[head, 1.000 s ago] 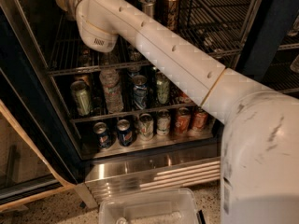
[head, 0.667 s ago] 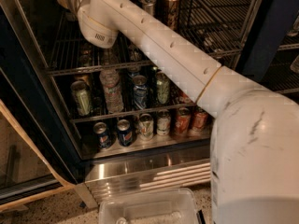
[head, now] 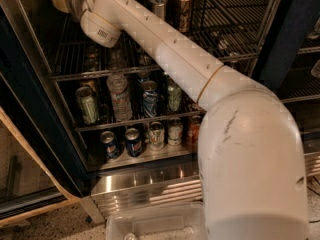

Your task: Pick 7up can from top shelf of fridge

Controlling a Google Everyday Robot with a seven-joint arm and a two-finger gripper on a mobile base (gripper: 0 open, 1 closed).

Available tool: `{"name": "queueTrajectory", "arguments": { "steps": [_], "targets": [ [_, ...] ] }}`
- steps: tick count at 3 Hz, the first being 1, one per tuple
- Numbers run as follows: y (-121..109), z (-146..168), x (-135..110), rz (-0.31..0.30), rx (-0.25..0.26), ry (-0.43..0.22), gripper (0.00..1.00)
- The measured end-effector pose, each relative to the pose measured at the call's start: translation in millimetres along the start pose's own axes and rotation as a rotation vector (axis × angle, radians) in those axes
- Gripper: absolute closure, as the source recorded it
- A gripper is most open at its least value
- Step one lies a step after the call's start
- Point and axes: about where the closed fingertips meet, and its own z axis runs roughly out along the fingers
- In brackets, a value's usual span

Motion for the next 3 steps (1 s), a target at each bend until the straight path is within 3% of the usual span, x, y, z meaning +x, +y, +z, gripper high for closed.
{"name": "queueTrajectory", "arguments": {
  "steps": [1, 3],
  "targets": [
    [8, 14, 7, -0.014, -0.027, 0.026, 0.32],
    [10, 25, 8, -0.040, -0.029, 0.049, 0.31]
  ]
}}
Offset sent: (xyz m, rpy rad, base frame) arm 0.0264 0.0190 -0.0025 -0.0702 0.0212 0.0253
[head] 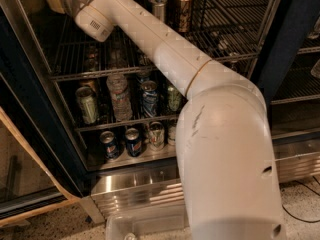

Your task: Pick 7up can from top shelf of fridge

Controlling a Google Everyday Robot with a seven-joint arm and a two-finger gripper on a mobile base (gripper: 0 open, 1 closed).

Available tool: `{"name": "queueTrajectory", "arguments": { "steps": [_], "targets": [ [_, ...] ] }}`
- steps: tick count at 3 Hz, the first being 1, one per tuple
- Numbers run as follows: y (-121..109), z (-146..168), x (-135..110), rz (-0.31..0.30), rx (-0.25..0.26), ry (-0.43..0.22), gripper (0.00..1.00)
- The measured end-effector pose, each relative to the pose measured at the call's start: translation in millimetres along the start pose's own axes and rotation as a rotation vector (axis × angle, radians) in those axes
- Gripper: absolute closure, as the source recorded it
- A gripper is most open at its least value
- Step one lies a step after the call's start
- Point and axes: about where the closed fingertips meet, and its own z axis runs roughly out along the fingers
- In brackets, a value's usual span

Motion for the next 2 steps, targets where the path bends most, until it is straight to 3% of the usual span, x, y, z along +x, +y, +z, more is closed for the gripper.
{"name": "queueTrajectory", "arguments": {
  "steps": [2],
  "targets": [
    [-2.5, 2.7, -12.9, -0.024, 0.073, 0.007, 0.36]
  ]
}}
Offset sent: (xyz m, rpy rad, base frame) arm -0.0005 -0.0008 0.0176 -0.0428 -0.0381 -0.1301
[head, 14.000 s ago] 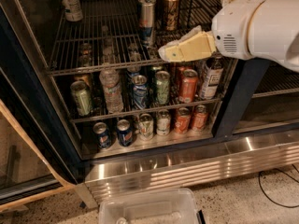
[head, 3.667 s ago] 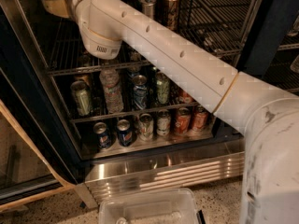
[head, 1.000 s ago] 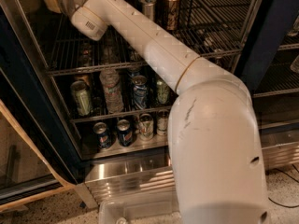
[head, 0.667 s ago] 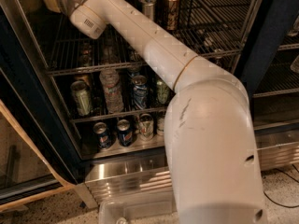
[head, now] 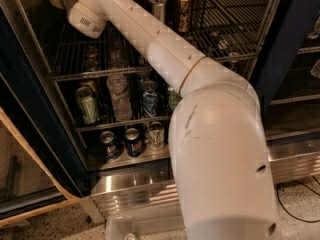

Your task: Pick 7up can from top shelf of fridge

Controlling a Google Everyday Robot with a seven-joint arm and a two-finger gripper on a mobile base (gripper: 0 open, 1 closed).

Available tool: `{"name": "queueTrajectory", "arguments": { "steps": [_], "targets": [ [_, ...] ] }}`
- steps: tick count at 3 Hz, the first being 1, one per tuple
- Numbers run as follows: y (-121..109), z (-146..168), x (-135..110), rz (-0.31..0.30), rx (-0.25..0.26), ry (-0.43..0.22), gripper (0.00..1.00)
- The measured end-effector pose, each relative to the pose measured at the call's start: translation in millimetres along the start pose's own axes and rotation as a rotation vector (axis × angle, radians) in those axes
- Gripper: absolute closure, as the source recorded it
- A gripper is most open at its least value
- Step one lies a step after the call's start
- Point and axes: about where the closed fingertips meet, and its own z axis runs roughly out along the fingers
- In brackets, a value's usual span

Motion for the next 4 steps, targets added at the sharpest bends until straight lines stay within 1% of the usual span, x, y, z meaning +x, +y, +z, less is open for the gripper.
{"name": "queueTrajectory", "arguments": {
  "steps": [1, 2, 3, 4],
  "targets": [
    [-0.6, 0.2, -4.5, -0.006, 0.040, -0.011, 0.36],
    [-0.2, -0.6, -6.5, -0.008, 0.068, -0.022, 0.36],
    [3.9, -1.9, -5.4, -0.002, 0.083, -0.026, 0.33],
    [6.6, -3.1, -4.0, 0.001, 0.092, -0.029, 0.33]
  ]
}}
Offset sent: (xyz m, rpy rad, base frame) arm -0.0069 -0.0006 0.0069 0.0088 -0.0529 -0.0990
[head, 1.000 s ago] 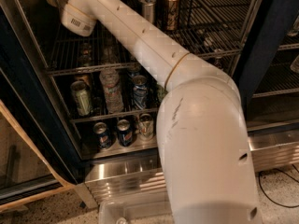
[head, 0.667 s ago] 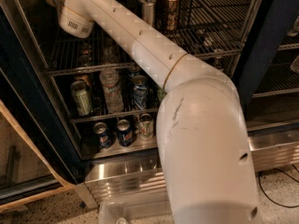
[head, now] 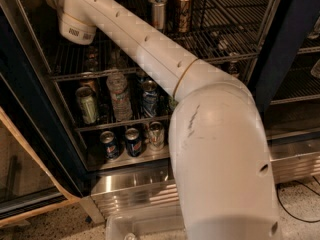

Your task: Pick 7up can from top shelf of fridge

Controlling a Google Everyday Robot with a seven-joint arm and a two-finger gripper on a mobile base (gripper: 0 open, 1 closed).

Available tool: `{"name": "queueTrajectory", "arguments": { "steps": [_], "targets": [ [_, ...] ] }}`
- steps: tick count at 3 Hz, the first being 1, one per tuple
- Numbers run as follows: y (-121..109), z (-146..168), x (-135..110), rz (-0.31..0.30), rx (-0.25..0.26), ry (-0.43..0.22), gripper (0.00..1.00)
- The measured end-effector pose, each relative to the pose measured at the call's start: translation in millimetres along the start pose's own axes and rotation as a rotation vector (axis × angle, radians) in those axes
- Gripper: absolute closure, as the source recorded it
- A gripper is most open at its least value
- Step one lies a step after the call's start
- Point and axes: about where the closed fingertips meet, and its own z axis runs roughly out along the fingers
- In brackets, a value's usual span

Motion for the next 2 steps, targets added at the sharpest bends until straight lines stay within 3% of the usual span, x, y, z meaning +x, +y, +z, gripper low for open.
{"name": "queueTrajectory", "arguments": {
  "steps": [2],
  "targets": [
    [6.1, 0.4, 10.0, 0.011, -0.012, 0.021, 0.33]
  ]
}}
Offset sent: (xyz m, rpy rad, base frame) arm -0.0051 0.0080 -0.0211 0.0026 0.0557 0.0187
